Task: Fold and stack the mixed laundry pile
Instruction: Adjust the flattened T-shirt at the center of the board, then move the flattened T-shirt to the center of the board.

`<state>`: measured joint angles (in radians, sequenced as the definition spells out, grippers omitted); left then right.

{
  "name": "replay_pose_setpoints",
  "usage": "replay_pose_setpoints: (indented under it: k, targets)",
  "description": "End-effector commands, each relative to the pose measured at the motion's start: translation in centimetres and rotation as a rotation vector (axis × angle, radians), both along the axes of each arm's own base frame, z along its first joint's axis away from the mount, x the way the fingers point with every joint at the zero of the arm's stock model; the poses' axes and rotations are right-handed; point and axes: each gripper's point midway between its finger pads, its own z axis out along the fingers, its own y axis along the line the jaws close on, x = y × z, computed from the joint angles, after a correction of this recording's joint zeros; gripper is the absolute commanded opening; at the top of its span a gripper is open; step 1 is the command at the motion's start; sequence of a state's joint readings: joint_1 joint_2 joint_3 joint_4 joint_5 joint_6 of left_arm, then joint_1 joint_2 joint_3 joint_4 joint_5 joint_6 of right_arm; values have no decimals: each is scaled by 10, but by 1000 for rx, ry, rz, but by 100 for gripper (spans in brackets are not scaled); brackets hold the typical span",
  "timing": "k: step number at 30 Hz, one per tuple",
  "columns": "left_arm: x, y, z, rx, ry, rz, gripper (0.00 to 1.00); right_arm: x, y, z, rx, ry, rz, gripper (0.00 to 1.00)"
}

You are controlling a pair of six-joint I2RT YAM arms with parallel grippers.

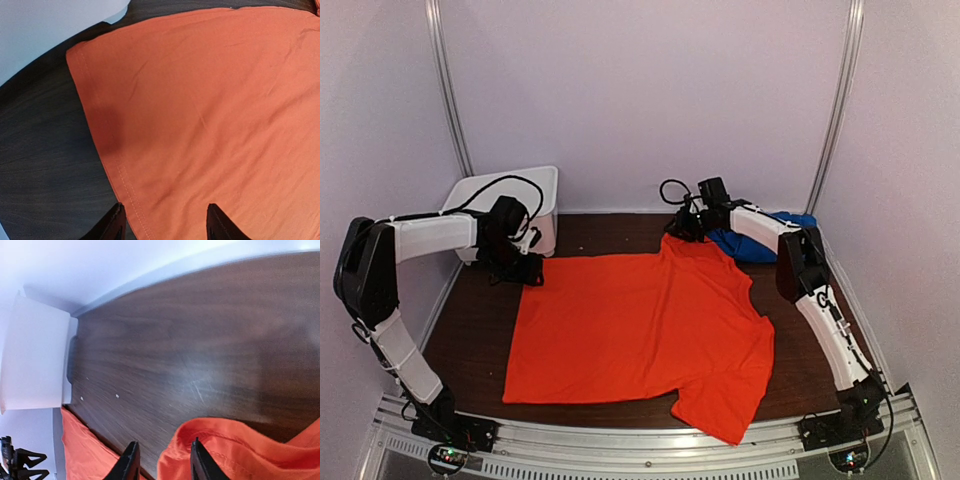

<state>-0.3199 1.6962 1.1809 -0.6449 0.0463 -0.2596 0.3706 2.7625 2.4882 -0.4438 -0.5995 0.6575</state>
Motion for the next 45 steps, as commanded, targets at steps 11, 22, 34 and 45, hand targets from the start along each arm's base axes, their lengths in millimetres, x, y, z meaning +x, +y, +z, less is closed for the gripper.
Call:
replay_pose_setpoints:
  k: [11,22,34,45]
  targets:
    - [-27,-9,-19,-13,6,-38,56,-92,-51,112,-124,-71,100,51]
    - [-24,4,-53,71,72,37,54,-177,-95,23,-374,100,186,46]
    - [-12,39,-84,216,147,144,40,-151,-143,-39,-629,180,150,42]
    - [11,48,-79,200,143,156,42,-88,-128,-7,-616,70,136,46]
